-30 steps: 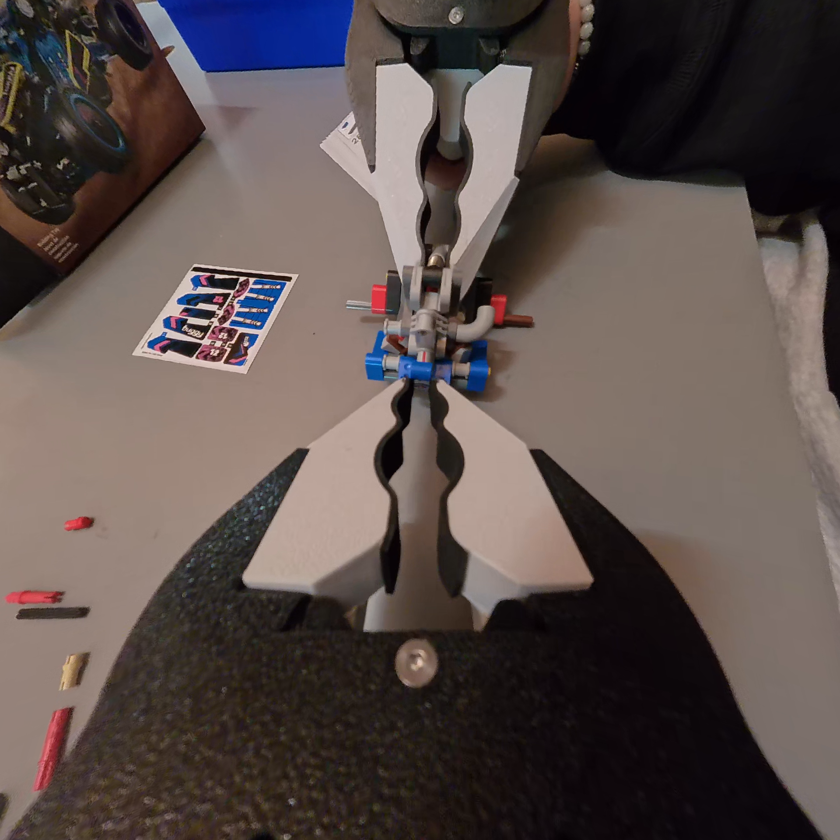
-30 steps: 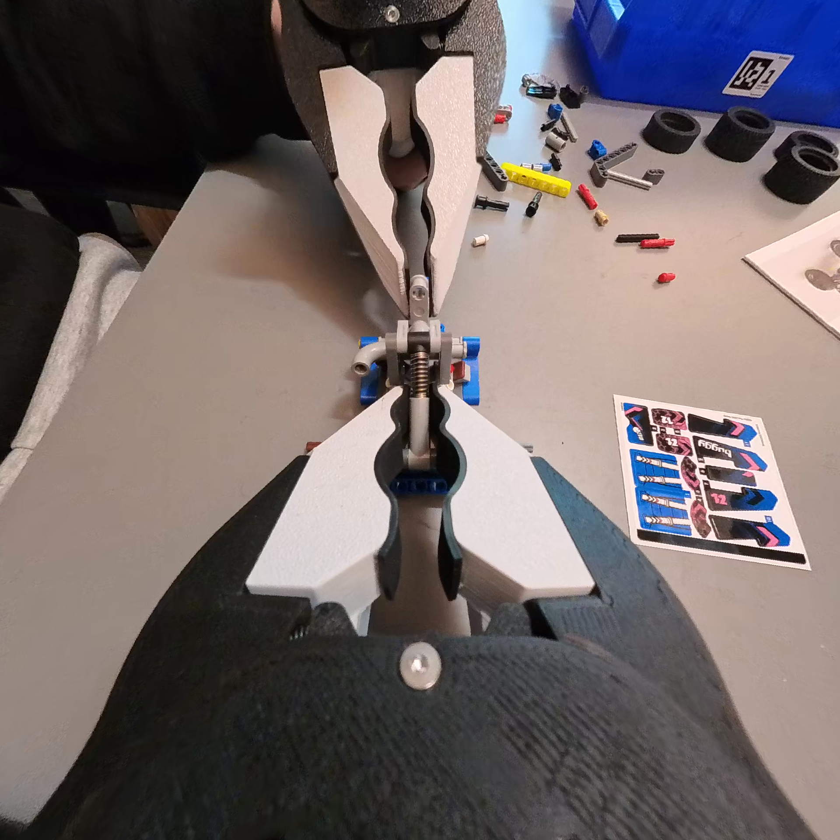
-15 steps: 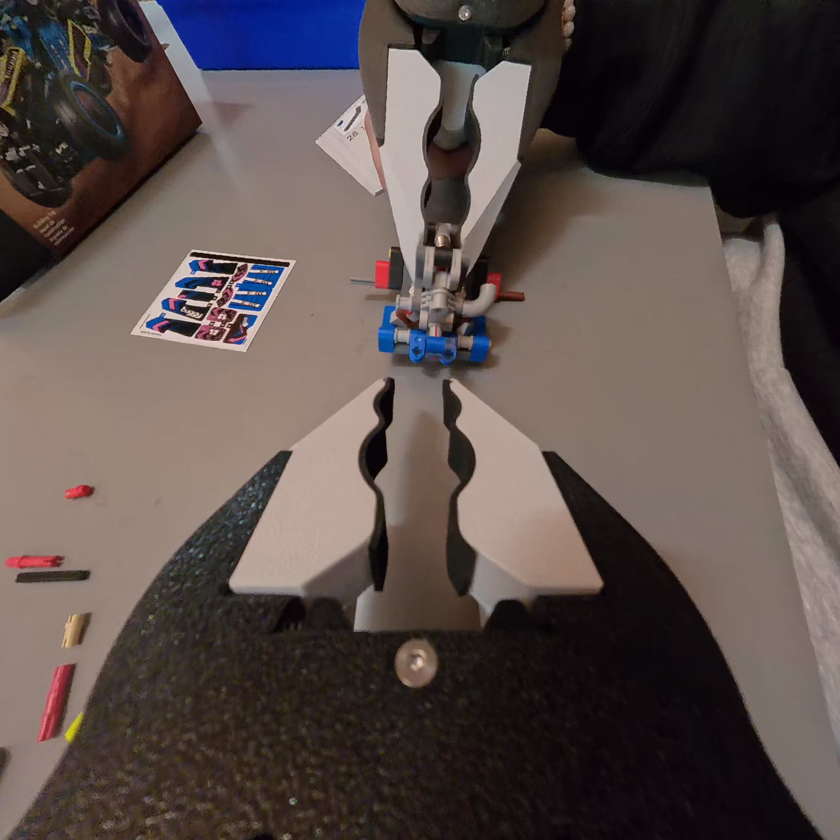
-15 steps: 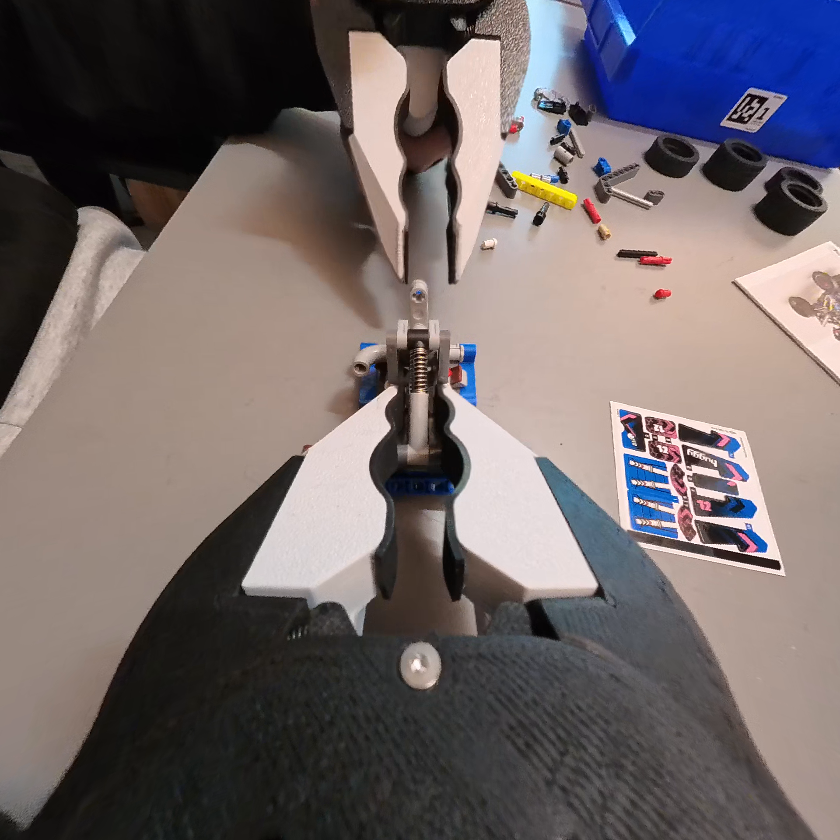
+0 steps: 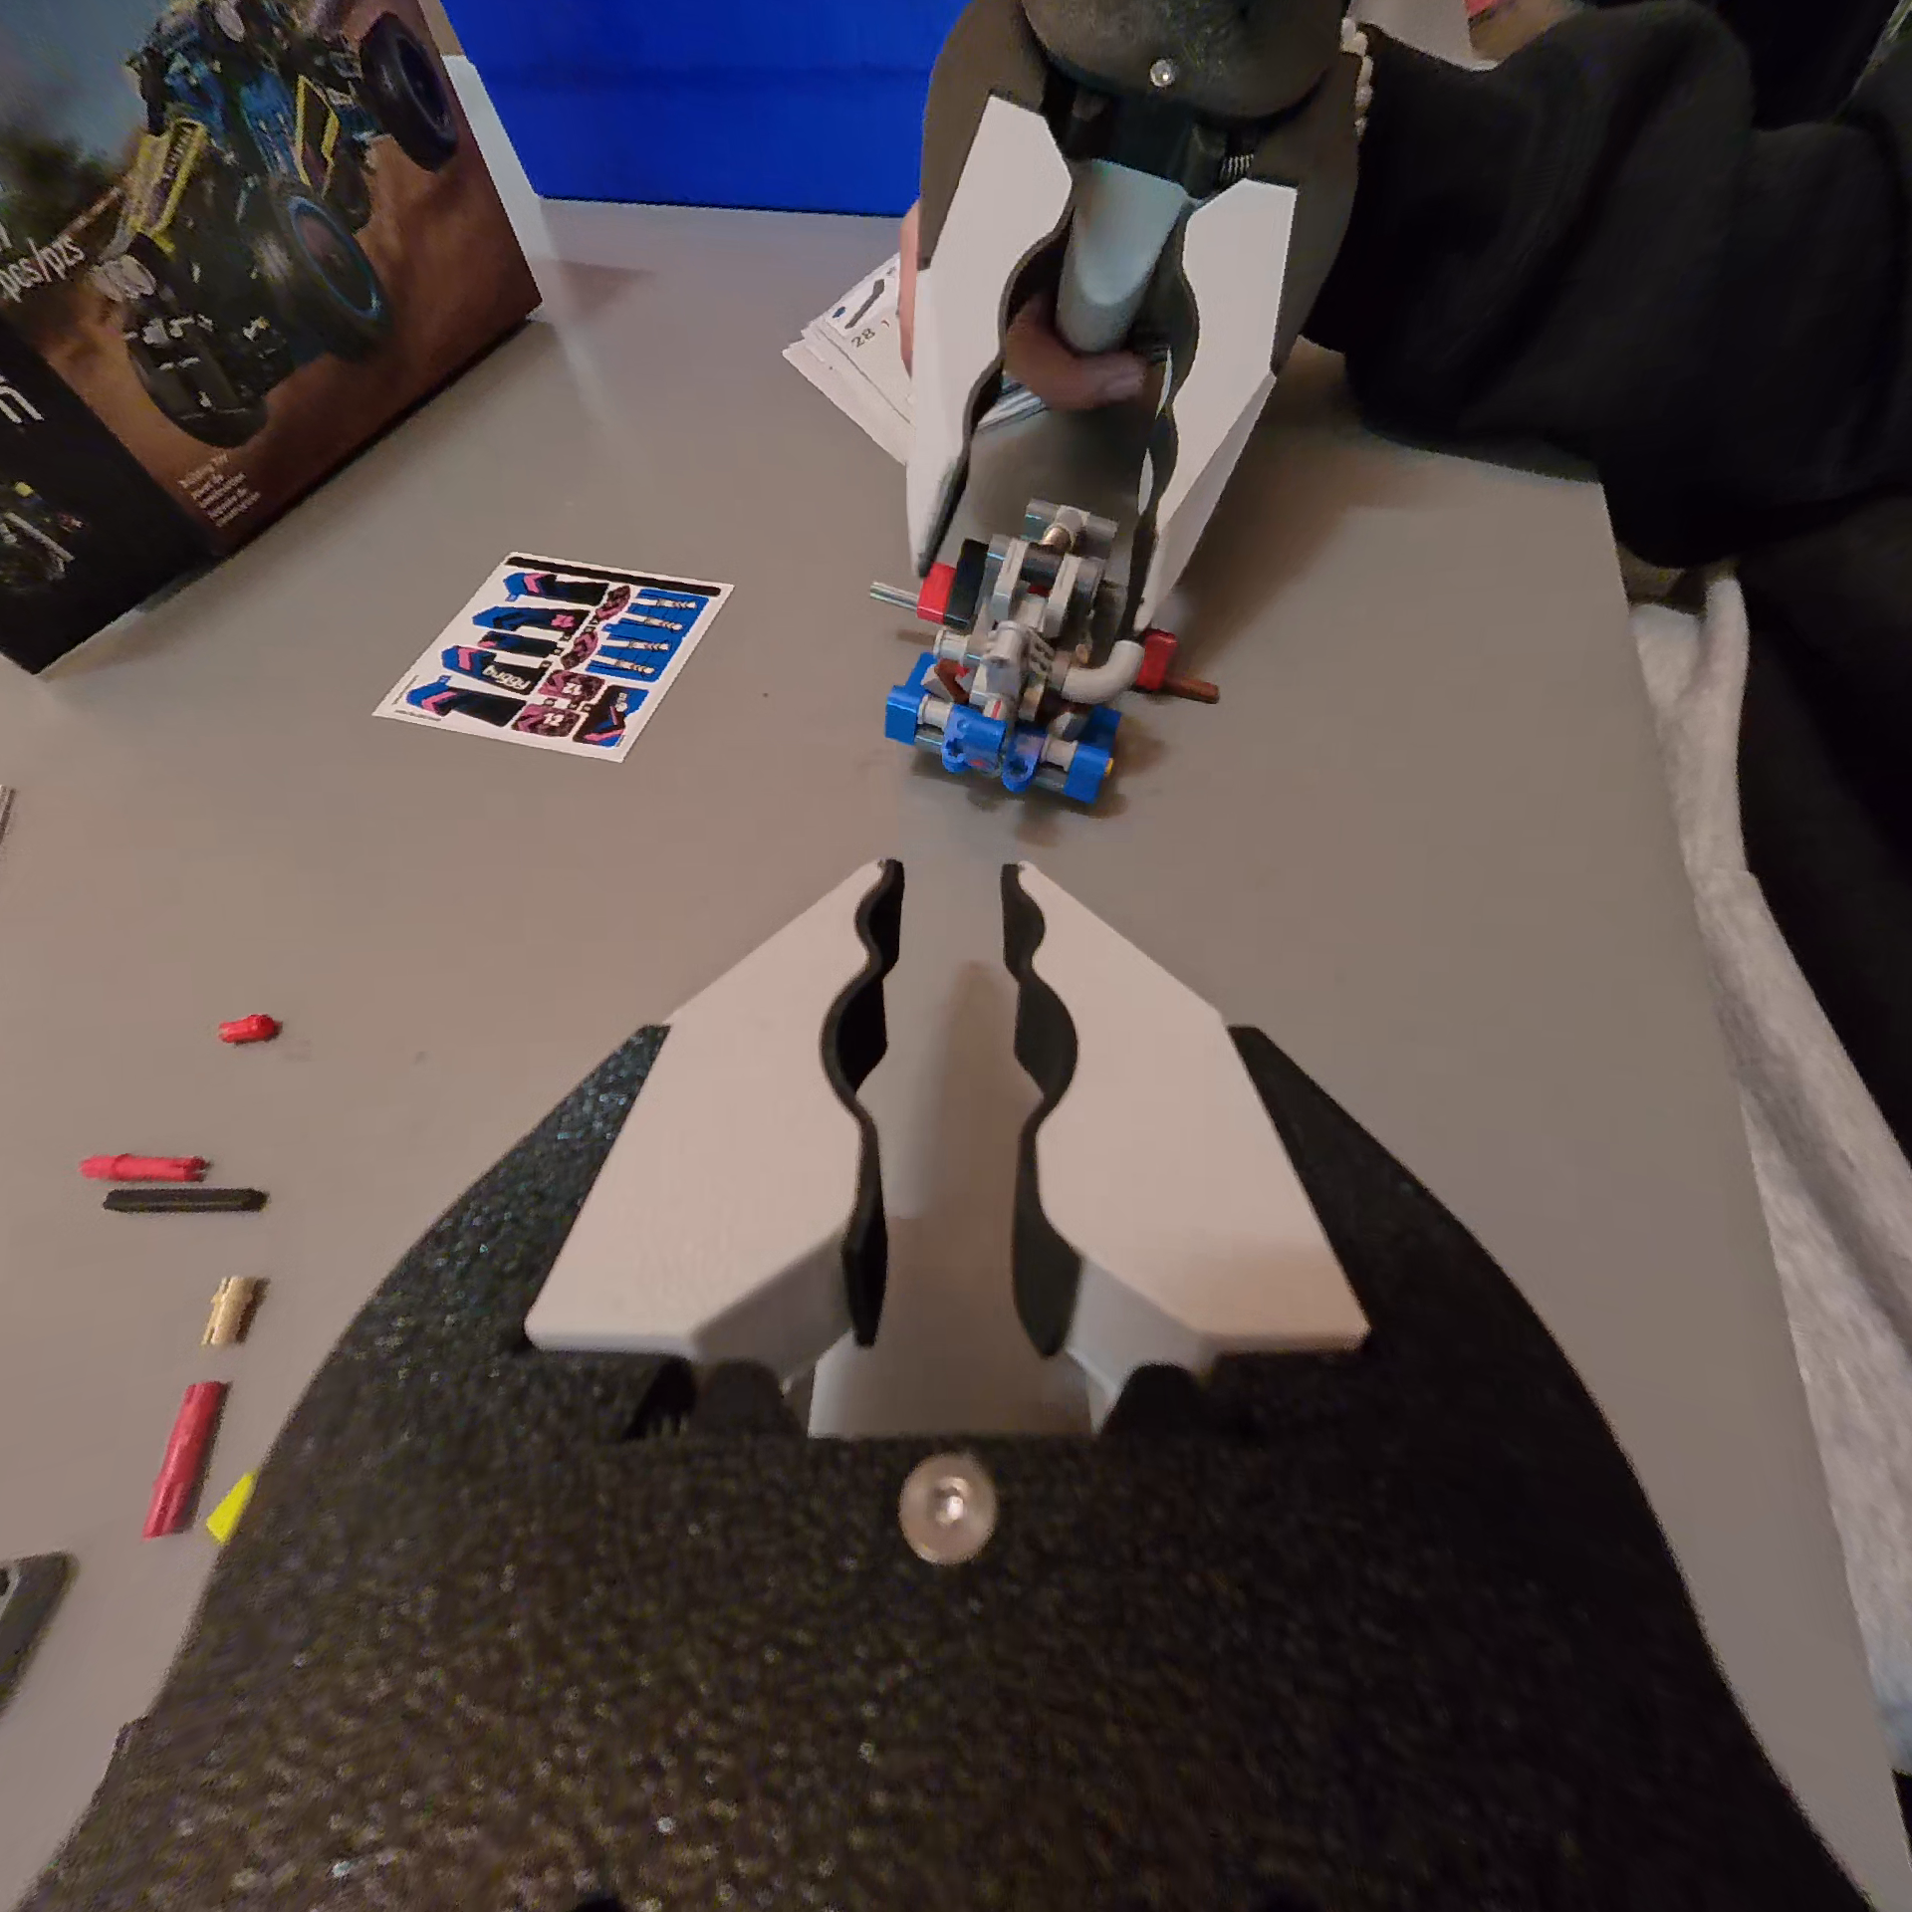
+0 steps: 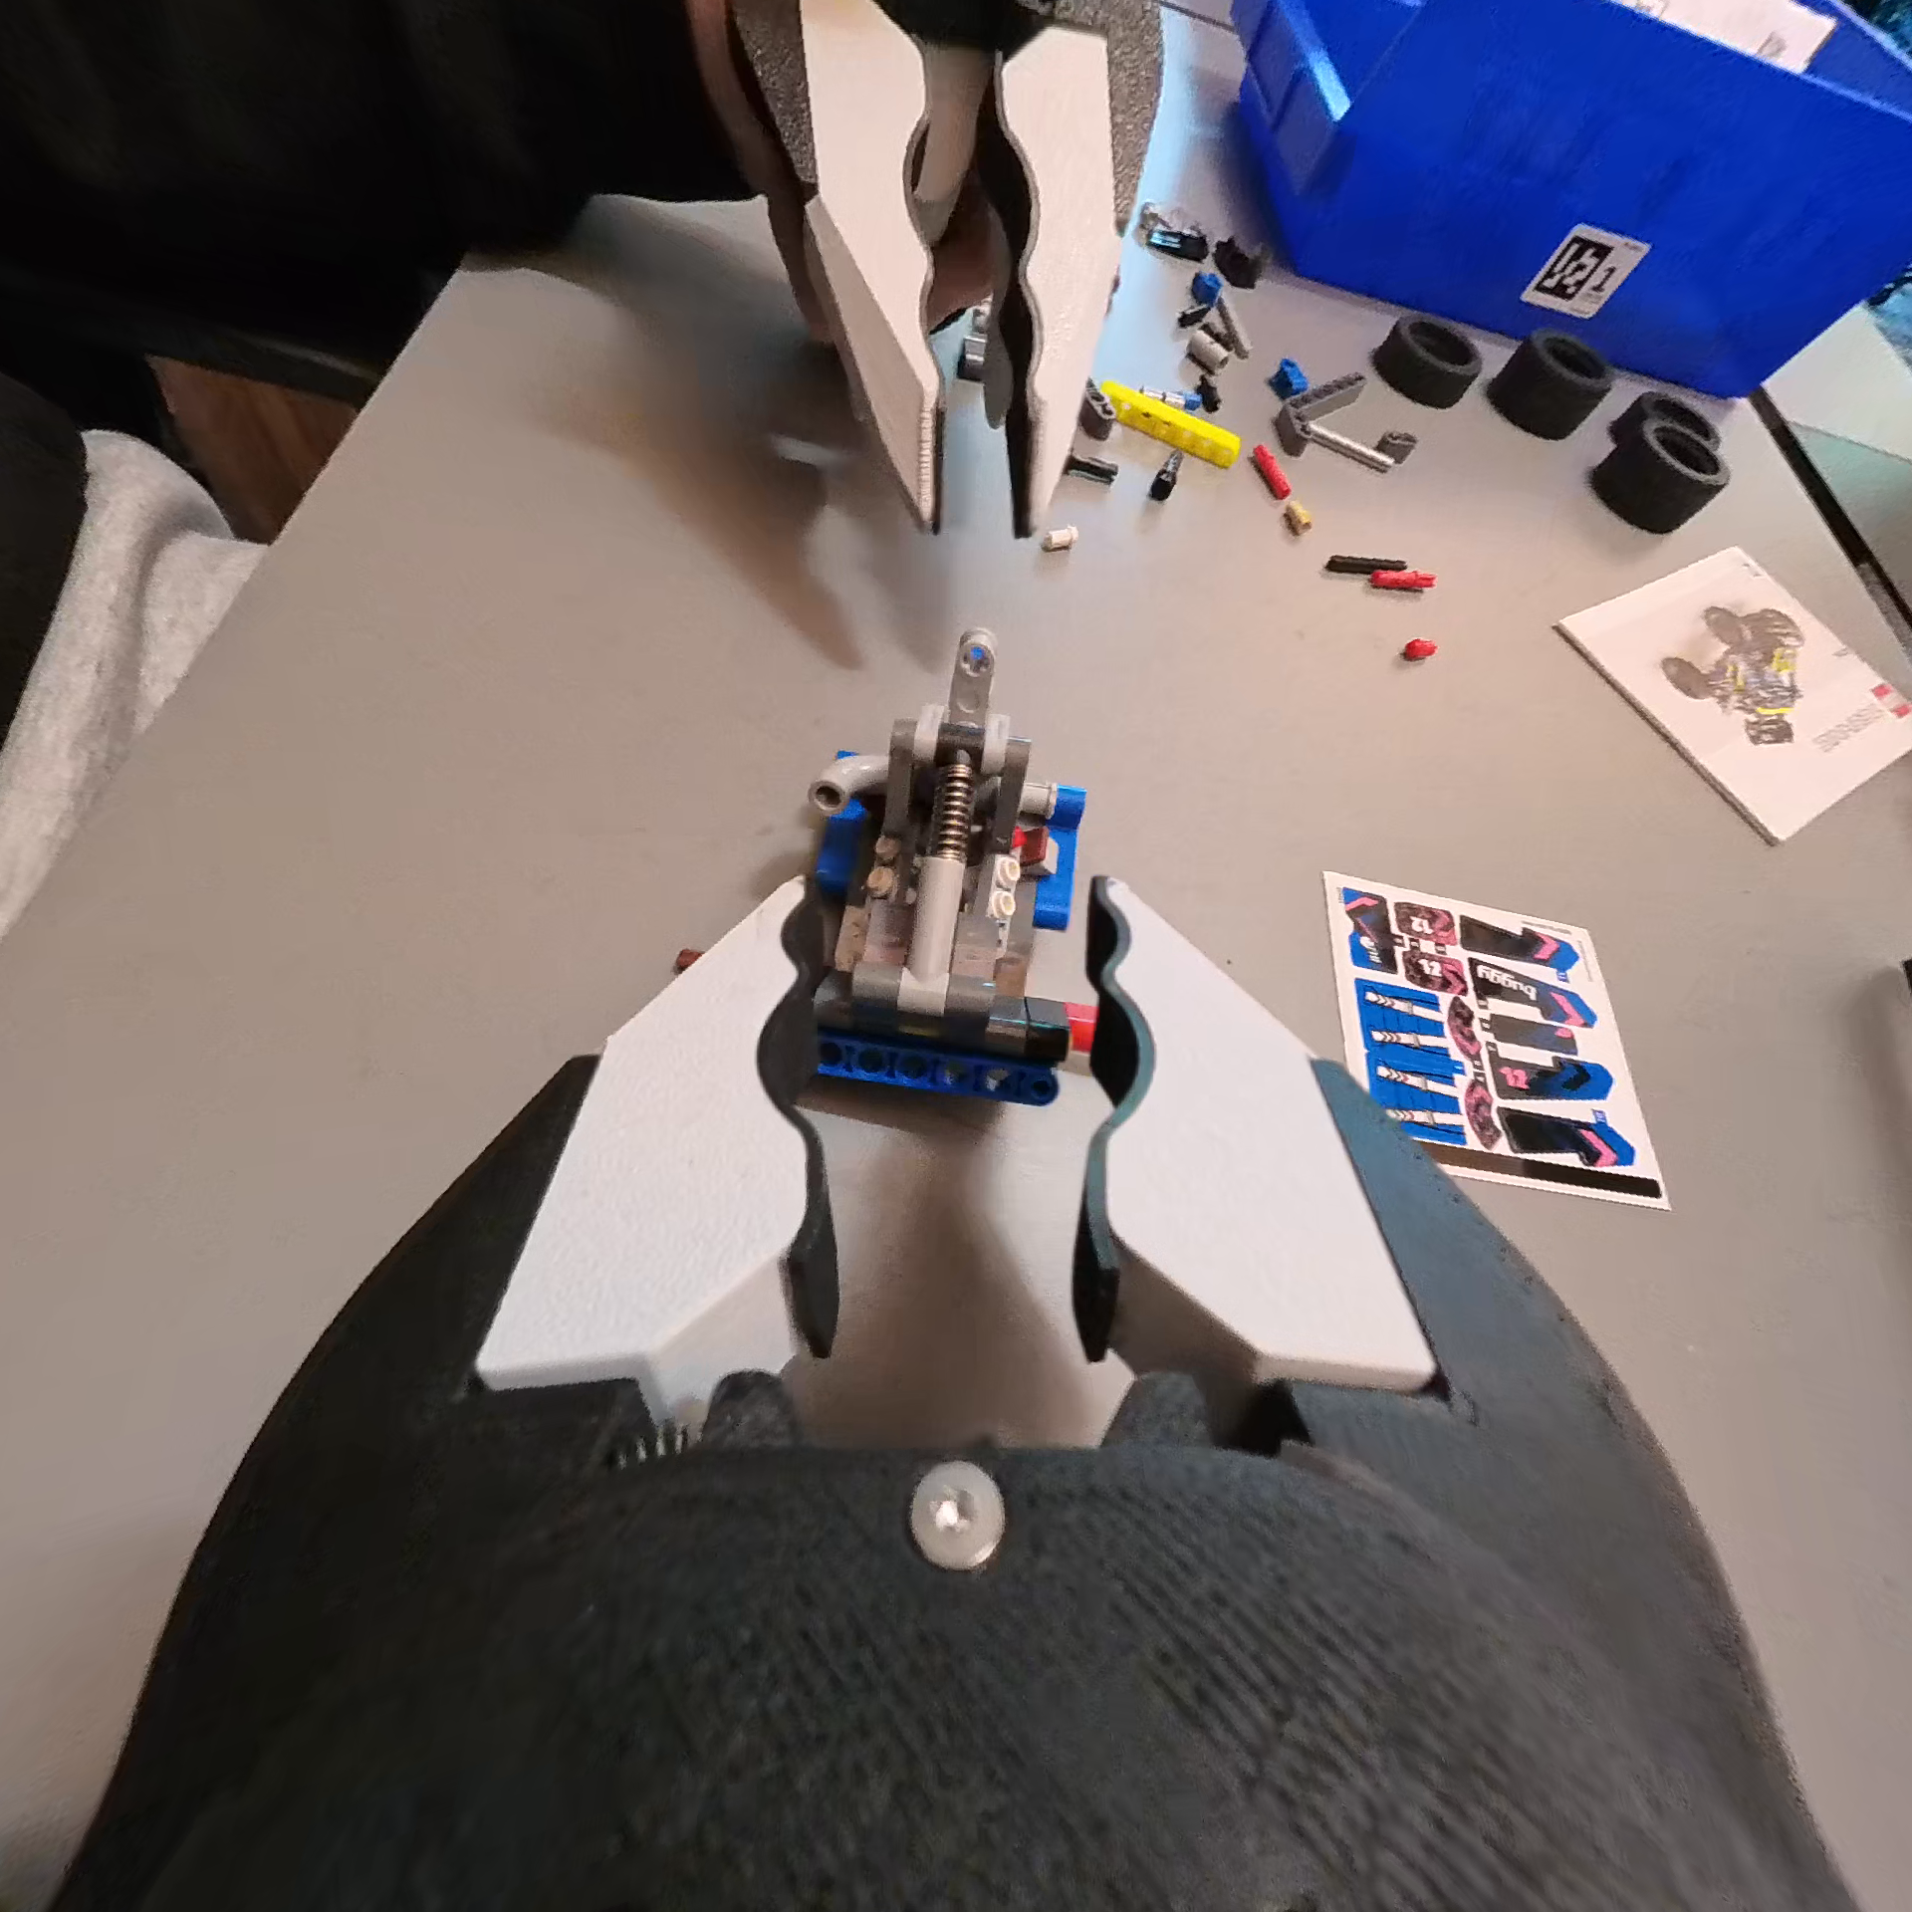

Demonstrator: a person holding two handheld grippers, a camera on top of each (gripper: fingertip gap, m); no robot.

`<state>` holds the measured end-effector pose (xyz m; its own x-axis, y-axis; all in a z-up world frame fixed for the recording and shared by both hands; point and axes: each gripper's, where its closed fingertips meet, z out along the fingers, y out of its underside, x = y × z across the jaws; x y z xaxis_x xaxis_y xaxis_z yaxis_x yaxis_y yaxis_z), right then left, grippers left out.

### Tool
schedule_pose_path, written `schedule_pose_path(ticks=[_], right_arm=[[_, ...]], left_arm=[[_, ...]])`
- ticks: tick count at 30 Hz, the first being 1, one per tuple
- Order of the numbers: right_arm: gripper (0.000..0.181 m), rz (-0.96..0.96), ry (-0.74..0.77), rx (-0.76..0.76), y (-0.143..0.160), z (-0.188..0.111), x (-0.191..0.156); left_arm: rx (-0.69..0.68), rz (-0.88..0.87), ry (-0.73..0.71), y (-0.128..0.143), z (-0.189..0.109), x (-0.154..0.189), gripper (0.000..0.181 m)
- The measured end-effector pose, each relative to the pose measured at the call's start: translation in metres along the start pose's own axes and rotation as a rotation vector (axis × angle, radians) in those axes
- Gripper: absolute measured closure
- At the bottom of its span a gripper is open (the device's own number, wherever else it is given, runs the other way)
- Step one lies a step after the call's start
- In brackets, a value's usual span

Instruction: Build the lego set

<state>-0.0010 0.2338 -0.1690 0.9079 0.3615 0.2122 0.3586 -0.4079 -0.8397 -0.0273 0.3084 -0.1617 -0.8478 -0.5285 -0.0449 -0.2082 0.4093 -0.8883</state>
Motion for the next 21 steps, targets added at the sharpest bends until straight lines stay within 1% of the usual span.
schedule_pose_path(ticks=[3, 6, 9, 11, 13, 14, 16, 18, 19, 21], right_arm=[[0.124, 0.012, 0.026, -0.026, 0.001, 0.001, 0.004], [0.114, 0.041, 0.09, -0.029, -0.008, -0.009, 0.007], [0.112, 0.099, 0.236, 0.019, -0.026, -0.026, 0.01], [0.107, 0.158, 0.353, -0.019, -0.023, -0.033, 0.011], [0.106, 0.161, 0.415, -0.079, -0.021, -0.032, 0.0], [0.103, 0.142, 0.422, -0.092, -0.023, -0.029, -0.006], [0.108, 0.144, 0.426, -0.096, -0.033, -0.022, -0.013], [0.112, 0.16, 0.41, -0.077, -0.043, -0.011, -0.018], [0.11, 0.141, 0.392, -0.088, -0.045, -0.005, -0.021], [0.109, 0.103, 0.423, -0.144, -0.039, -0.004, -0.014]], left_arm=[[-0.006, 0.009, -0.007, 0.001, 0.0, 0.0, 0.165], [-0.007, 0.007, -0.022, 0.002, -0.001, -0.001, 0.166], [0.003, -0.001, -0.042, 0.001, -0.004, -0.004, 0.166], [-0.013, -0.006, -0.067, 0.004, -0.007, -0.007, 0.166], [-0.041, -0.006, -0.128, 0.007, -0.018, -0.017, 0.167], [-0.049, -0.015, -0.184, 0.007, -0.027, -0.026, 0.166], [-0.048, -0.066, -0.357, 0.004, -0.055, -0.054, 0.167], [-0.071, -0.155, -0.575, 0.009, -0.094, -0.086, 0.167], [-0.093, -0.195, -0.678, 0.015, -0.115, -0.1, 0.167], [-0.112, -0.279, -0.837, 0.024, -0.153, -0.12, 0.165]])
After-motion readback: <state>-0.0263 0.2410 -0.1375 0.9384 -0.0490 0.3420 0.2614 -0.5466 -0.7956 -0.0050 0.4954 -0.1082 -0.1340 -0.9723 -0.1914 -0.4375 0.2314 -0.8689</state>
